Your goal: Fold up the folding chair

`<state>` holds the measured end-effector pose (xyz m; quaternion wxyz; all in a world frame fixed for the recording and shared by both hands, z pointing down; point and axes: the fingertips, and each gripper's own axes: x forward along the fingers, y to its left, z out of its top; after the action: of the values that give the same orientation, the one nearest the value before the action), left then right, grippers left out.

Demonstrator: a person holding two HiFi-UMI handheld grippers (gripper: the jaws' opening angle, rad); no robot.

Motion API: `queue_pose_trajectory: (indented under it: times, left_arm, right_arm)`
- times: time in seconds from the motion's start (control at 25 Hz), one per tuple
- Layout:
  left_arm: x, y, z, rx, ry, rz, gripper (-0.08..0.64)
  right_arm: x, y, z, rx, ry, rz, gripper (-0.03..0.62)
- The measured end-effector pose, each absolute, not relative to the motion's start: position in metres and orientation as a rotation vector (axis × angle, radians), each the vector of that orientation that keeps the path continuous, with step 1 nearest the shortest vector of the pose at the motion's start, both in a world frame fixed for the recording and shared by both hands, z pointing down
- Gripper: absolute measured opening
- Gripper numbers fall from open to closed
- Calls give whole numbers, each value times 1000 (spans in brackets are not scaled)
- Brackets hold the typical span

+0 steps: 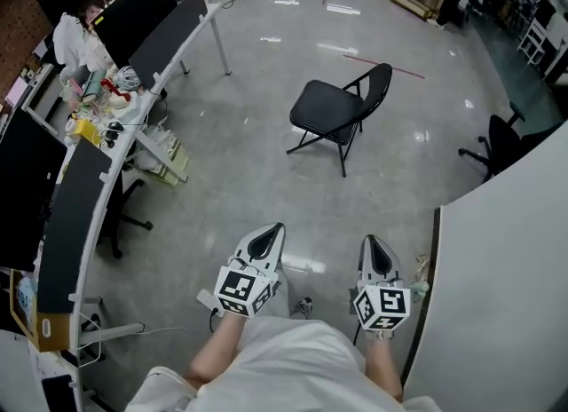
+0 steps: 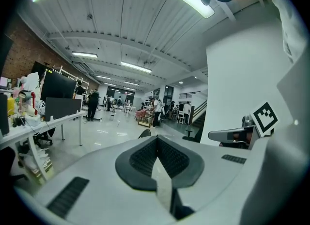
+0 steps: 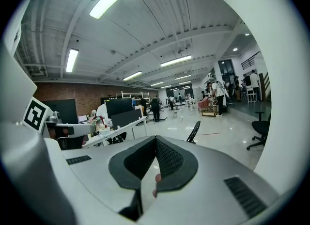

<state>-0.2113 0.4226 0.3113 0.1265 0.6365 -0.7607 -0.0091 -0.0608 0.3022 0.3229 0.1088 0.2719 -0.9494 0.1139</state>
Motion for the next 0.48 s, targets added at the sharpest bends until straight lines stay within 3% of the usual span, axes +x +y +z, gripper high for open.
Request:
queue_pose_trajectory:
  times: [0.48]
  left_arm:
    - [-313,355,310,1926,-2134,-79,11]
  right_arm:
    - [-178,248,317,783,-2763,307,6]
